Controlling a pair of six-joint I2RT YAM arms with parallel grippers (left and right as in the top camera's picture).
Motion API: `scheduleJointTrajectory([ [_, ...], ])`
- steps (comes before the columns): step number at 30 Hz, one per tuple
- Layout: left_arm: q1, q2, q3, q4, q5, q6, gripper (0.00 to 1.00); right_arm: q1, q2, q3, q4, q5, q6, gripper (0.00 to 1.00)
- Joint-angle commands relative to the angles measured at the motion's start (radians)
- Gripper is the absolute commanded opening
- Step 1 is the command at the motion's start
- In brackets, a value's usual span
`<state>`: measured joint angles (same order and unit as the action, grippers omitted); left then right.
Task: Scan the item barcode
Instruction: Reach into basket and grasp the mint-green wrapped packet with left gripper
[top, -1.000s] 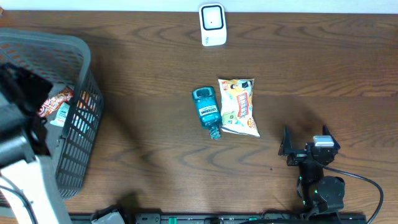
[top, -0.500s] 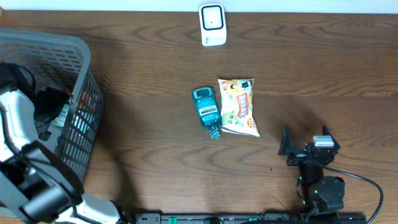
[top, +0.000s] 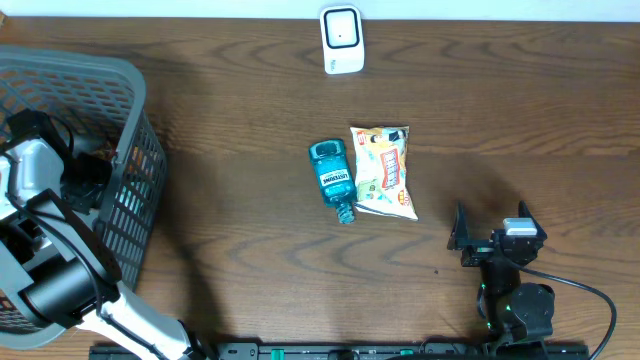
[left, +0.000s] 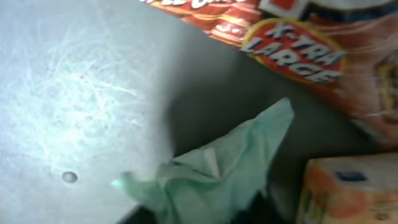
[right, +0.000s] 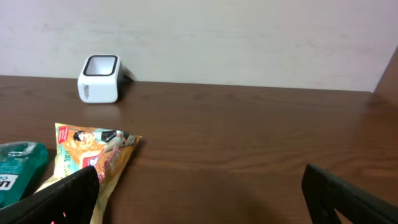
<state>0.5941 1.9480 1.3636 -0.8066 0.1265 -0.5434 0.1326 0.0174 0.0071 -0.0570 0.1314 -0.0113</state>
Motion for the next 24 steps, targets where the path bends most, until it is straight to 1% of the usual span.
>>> scheduleJointTrajectory([
  [1,0.005,0.031,-0.002,-0.008,-0.032,0.011,0.08,0.006,-0.004,-0.002,-0.003,0.009,-0.005,0.99],
  [5,0.008,0.005,0.002,-0.008,-0.032,0.021,0.07,0.006,-0.004,-0.002,-0.003,0.009,-0.005,0.99],
  [9,0.023,-0.077,0.030,-0.016,-0.032,0.045,0.07,0.006,-0.004,-0.002,-0.003,0.009,-0.005,0.99],
  [15,0.067,-0.335,0.076,-0.014,-0.032,0.044,0.07,0.006,-0.004,-0.002,-0.003,0.009,-0.005,0.99],
  [19,0.069,-0.520,0.077,0.016,-0.031,0.039,0.08,0.006,-0.004,-0.002,-0.003,0.009,-0.005,0.99],
  [22,0.068,-0.653,0.077,0.031,-0.013,-0.019,0.08,0.006,-0.004,-0.002,-0.003,0.009,-0.005,0.99],
  [24,0.067,-0.750,0.077,0.056,0.052,-0.064,0.07,0.006,-0.004,-0.002,-0.003,0.009,-0.005,0.99],
])
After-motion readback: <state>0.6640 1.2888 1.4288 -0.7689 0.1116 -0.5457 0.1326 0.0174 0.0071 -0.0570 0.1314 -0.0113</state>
